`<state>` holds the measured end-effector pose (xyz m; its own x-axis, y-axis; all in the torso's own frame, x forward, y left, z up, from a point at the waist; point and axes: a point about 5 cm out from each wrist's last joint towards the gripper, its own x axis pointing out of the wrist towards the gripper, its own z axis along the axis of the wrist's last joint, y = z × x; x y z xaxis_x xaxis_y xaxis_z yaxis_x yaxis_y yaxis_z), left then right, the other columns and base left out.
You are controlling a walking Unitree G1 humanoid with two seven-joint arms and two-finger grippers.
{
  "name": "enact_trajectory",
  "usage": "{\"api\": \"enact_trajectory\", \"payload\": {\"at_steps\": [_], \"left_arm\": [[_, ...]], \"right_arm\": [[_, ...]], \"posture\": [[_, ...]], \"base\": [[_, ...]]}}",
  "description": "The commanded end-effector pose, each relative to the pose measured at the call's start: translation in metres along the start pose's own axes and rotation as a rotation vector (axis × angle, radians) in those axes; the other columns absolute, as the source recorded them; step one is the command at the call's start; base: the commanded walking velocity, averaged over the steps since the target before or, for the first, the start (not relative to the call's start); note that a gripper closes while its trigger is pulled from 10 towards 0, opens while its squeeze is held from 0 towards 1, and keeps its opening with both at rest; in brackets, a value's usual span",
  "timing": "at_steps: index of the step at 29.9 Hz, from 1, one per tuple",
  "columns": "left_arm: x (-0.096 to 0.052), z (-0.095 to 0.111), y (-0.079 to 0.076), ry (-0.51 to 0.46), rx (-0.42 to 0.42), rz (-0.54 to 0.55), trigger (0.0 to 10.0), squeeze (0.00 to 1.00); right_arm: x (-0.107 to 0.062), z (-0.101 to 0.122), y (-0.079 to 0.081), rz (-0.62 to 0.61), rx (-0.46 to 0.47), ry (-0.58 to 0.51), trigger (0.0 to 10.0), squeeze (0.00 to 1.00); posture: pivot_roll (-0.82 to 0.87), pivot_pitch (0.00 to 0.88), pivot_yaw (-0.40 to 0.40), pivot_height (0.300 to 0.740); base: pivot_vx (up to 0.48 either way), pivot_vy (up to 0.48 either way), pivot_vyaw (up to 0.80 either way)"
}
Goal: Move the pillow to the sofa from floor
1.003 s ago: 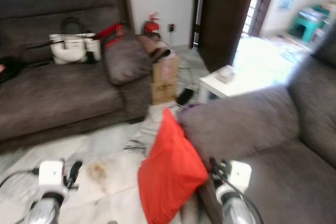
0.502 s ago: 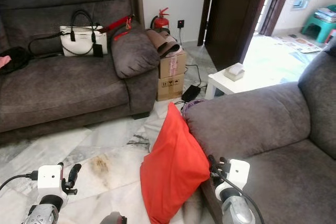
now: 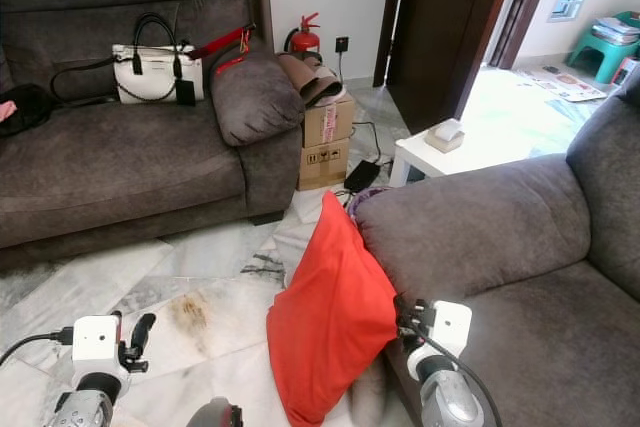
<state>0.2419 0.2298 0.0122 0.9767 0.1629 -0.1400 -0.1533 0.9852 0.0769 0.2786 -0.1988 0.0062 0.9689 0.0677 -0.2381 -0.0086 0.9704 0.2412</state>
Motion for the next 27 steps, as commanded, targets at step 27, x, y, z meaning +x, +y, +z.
{"api": "enact_trajectory", "payload": {"at_steps": [27], "left_arm": [[-0.0011,-0.0017,0.0018,0.012,-0.019,0.015,10.0,0.0]], "right_arm": [[-0.0008,0.0,0.0003,0.019,-0.047,0.003,10.0,0.0]], "posture": [[0.11,0.052,0.006,0.628]], "base": [[0.0,0.0,0.12]]}}
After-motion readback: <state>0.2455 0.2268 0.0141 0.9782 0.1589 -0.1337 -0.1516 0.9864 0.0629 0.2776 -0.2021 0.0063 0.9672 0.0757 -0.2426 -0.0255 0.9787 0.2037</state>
